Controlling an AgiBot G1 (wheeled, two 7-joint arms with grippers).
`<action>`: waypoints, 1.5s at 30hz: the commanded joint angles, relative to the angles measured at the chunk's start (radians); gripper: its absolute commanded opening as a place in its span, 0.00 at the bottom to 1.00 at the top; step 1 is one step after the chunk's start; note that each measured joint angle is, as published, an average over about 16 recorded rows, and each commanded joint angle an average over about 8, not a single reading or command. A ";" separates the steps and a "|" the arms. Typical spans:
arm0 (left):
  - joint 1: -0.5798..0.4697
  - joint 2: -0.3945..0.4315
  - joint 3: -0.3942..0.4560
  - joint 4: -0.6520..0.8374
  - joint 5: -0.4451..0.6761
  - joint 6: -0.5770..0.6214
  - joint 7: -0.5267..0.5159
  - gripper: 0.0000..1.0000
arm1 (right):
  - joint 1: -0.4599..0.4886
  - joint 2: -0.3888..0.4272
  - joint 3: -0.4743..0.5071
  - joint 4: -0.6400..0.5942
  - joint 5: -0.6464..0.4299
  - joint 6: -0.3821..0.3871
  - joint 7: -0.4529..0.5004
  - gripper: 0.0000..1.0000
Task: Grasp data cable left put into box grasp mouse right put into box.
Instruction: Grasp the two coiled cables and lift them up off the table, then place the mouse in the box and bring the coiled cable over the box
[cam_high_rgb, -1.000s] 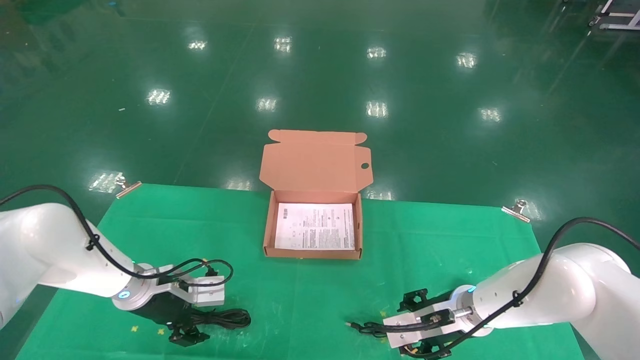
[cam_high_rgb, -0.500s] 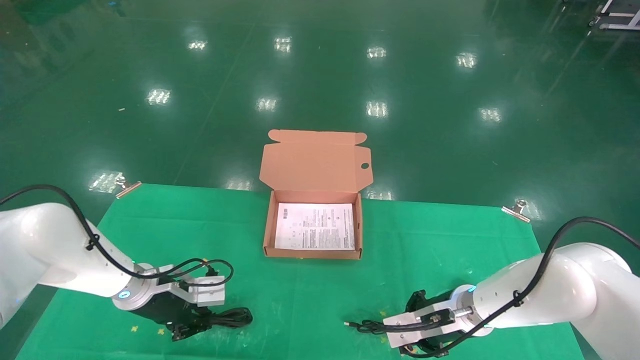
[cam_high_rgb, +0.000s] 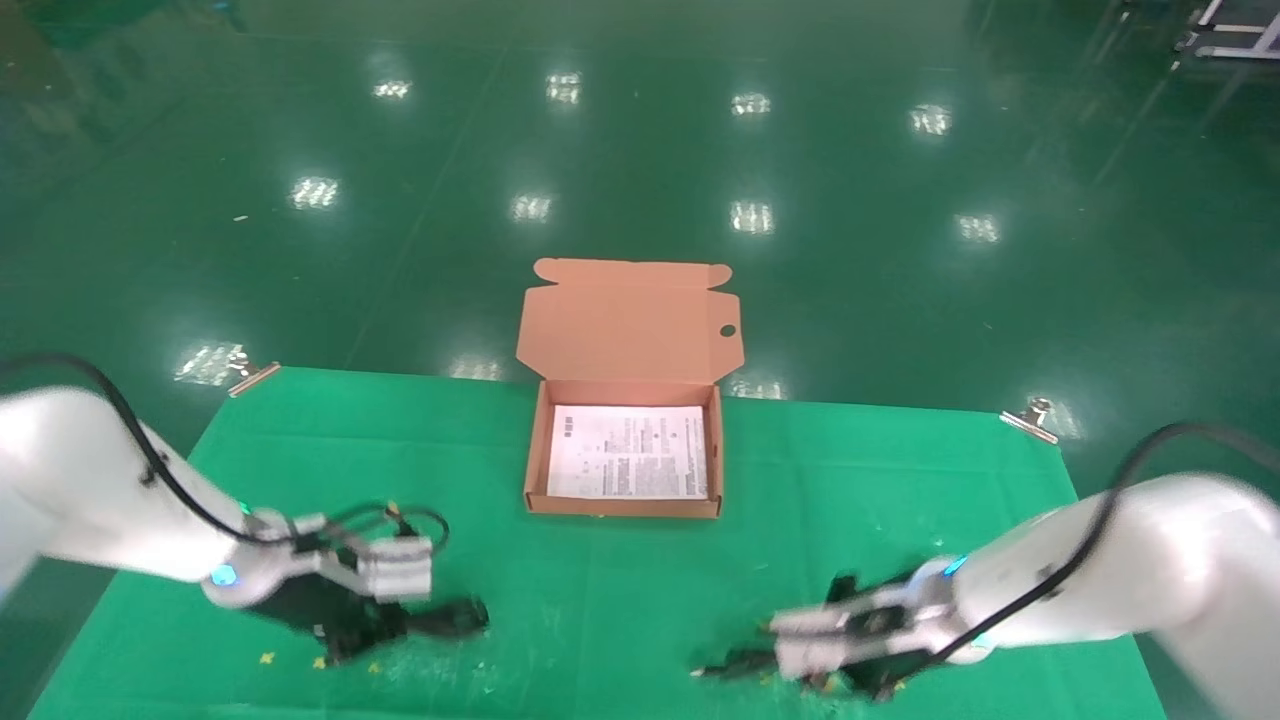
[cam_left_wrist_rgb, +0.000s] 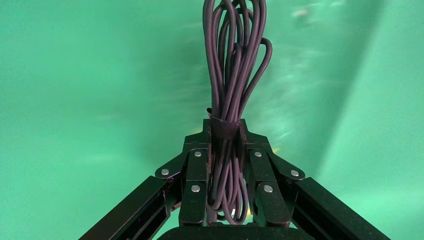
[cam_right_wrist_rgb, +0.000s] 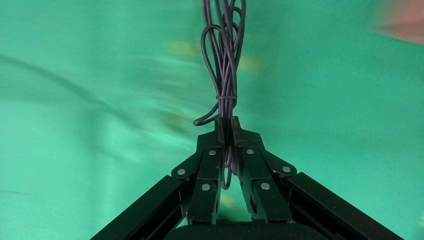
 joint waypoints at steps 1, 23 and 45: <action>-0.015 -0.018 -0.002 -0.027 -0.001 0.006 0.017 0.00 | 0.016 0.018 0.017 0.013 0.013 -0.004 0.027 0.00; -0.142 -0.075 -0.043 -0.512 0.230 -0.182 -0.293 0.00 | 0.360 -0.146 0.188 -0.053 0.046 0.227 0.086 0.00; -0.185 -0.038 -0.035 -0.467 0.340 -0.209 -0.361 0.00 | 0.427 -0.321 0.170 -0.318 0.177 0.337 -0.134 0.00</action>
